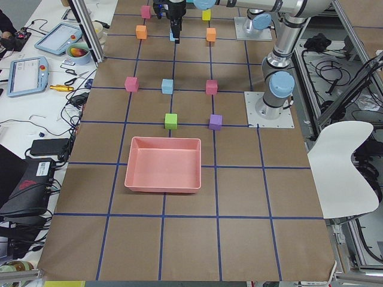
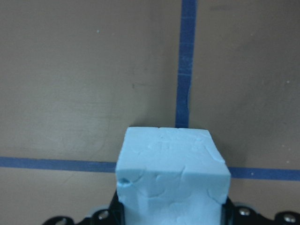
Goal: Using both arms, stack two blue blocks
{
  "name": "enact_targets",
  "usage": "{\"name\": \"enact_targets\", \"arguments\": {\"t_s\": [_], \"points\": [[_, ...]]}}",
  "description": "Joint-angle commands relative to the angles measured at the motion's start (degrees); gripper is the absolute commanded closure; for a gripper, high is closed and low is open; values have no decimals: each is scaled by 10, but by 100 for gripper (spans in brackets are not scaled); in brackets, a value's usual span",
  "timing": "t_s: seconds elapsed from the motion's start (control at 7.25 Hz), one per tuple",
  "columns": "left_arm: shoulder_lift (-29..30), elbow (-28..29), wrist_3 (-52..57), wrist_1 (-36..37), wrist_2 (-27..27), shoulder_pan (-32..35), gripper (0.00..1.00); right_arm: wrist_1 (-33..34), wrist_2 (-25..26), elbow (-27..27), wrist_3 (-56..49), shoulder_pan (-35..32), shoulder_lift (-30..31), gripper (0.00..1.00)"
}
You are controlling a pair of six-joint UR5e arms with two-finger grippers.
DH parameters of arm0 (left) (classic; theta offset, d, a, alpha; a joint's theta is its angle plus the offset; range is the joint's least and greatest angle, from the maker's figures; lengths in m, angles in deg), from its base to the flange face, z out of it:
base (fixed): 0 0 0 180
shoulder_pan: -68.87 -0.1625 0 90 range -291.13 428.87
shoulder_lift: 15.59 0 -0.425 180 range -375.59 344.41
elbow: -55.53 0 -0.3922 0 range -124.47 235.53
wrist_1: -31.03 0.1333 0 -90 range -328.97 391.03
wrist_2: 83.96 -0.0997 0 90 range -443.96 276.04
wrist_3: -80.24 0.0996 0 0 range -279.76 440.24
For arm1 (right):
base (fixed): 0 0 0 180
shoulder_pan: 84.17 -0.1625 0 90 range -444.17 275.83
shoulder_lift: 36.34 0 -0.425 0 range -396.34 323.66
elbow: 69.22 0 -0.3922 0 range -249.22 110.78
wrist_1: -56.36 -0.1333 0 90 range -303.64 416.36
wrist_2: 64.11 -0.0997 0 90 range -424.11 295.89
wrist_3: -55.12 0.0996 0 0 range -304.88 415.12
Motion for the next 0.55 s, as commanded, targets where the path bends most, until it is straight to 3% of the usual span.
{"name": "enact_targets", "arguments": {"t_s": [0.0,0.28,0.41], "points": [[0,0,0,-1,-1,0,0,-13,29,47,8,-13,19,100],[0,0,0,-1,-1,0,0,-45,31,181,28,-84,-11,100],[0,0,0,-1,-2,-1,0,-77,29,243,97,-114,-54,100]]}}
